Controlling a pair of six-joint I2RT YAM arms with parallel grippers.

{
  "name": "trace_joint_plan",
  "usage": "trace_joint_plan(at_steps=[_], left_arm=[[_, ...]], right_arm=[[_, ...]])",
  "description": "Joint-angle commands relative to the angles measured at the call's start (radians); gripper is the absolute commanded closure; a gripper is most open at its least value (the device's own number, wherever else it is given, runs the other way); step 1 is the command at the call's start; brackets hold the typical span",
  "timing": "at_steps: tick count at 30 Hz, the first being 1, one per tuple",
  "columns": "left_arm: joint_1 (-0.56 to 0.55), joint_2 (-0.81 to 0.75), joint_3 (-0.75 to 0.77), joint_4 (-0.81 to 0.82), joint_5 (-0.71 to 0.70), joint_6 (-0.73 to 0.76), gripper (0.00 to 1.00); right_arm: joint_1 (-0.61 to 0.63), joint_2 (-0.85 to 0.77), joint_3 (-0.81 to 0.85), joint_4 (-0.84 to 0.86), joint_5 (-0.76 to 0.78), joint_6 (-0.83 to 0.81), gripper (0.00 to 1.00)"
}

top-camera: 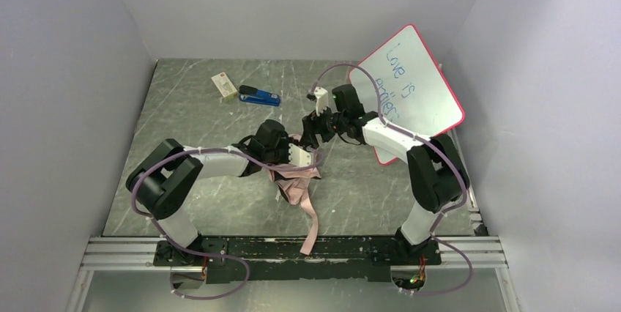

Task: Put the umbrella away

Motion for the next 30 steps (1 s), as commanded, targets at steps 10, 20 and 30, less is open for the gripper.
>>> trace_joint_plan(at_steps=[10,20,30], left_arm=[[-0.045,0.027,-0.061,0.147,-0.062,0.082,0.95],[-0.109,0.070,-0.078,0.210,-0.160,0.072,0.95],[-0.108,0.073,-0.082,0.226,-0.185,0.028,0.94]], right_arm=[[-0.022,0.162,0.166,-0.215,-0.106,-0.226,0.21],[-0.022,0.282,0.241,-0.347,-0.131,-0.294,0.21],[-0.022,0.294,0.158,-0.355,-0.172,-0.269,0.43]])
